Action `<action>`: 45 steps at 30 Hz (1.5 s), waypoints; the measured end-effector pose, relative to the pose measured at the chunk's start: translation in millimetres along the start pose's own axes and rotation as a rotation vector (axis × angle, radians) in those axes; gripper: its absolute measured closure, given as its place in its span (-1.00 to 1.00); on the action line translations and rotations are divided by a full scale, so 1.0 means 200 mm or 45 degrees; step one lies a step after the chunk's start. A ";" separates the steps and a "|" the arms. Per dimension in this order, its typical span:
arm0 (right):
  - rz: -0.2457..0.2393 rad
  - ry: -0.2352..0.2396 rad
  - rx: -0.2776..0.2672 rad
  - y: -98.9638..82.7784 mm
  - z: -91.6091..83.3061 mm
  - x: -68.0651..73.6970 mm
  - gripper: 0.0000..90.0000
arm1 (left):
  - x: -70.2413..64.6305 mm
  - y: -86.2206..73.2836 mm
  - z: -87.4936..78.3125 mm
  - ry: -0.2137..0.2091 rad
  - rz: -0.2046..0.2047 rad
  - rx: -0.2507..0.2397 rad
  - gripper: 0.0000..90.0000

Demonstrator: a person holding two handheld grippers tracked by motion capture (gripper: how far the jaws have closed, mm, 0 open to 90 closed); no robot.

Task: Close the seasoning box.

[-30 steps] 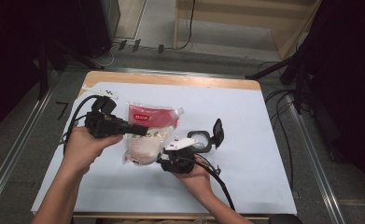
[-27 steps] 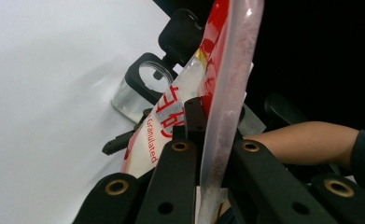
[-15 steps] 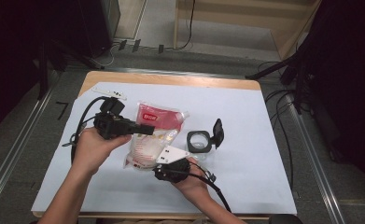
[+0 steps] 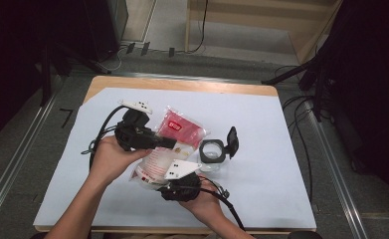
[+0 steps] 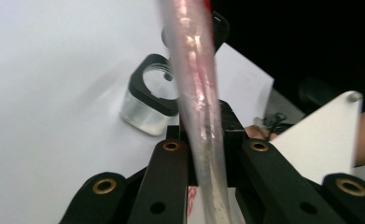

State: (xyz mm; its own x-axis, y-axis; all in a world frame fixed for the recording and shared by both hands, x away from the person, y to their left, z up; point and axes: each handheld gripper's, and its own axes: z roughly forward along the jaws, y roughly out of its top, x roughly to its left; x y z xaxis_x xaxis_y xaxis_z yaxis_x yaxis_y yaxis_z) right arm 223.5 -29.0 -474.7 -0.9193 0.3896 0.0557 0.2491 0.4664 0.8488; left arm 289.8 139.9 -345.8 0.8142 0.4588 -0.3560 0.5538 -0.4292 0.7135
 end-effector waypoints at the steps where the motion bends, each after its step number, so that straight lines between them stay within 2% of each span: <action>1: -0.001 0.012 -0.001 0.00 0.00 0.00 0.30 | 0.00 0.00 0.00 0.007 0.025 -0.005 0.86; 4: 0.012 0.049 -0.008 0.01 -0.02 0.00 0.35 | 0.01 -0.01 0.02 0.003 0.099 -0.026 0.81; 6: 0.020 0.069 -0.014 0.02 -0.02 0.00 0.35 | 0.01 -0.02 0.03 -0.014 0.105 -0.045 0.81; 8: 0.028 0.076 -0.018 0.02 -0.03 0.00 0.35 | 0.02 -0.02 0.04 -0.026 0.081 -0.061 0.81; 12: 0.062 0.087 -0.015 0.02 -0.03 -0.01 0.35 | 0.05 -0.03 0.08 -0.073 -0.002 -0.082 0.82; 14: 0.068 0.085 -0.012 0.02 -0.03 0.00 0.35 | 0.05 -0.03 0.11 -0.084 -0.034 -0.066 0.82; 18: 0.076 0.093 0.001 0.01 -0.02 0.02 0.35 | 0.04 -0.02 0.14 -0.069 -0.102 -0.021 0.82; 22: 0.039 0.057 0.011 0.02 0.00 0.05 0.31 | 0.03 -0.01 0.18 -0.070 -0.177 -0.008 0.78; 24: 0.032 0.014 0.025 0.02 0.00 0.06 0.28 | 0.03 0.00 0.20 -0.056 -0.180 0.015 0.76; 27: 0.081 0.003 0.037 0.01 0.01 0.06 0.33 | 0.03 0.01 0.22 -0.062 -0.207 0.042 0.67; 30: 0.116 0.017 0.028 0.01 0.01 0.05 0.34 | 0.04 0.01 0.22 -0.075 -0.232 0.031 0.56; 31: 0.132 0.016 0.021 0.01 0.00 0.04 0.34 | 0.03 0.01 0.22 -0.074 -0.239 0.011 0.54; 35: 0.157 0.027 -0.003 0.02 -0.01 0.04 0.34 | 0.03 0.03 0.21 -0.075 -0.263 0.007 0.55; 37: 0.191 0.045 -0.014 0.03 -0.01 0.04 0.35 | 0.03 0.03 0.20 -0.087 -0.277 0.005 0.52; 43: 0.319 0.098 -0.080 0.04 -0.04 -0.01 0.36 | 0.00 0.05 0.15 -0.046 -0.256 -0.006 0.50; 44: 0.339 0.106 -0.088 0.04 -0.05 -0.02 0.36 | 0.00 0.06 0.14 -0.055 -0.253 -0.008 0.53; 45: 0.334 0.105 -0.095 0.04 -0.05 -0.03 0.35 | 0.00 0.06 0.15 -0.061 -0.254 -0.008 0.58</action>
State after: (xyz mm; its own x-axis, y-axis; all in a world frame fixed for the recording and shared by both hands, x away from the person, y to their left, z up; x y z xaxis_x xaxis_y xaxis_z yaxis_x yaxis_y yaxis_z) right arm 227.6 -35.7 -461.9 -0.8489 0.4218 0.3185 0.4614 0.2973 0.8359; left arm 301.1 112.3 -355.2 0.6960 0.4968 -0.5184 0.7037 -0.3287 0.6299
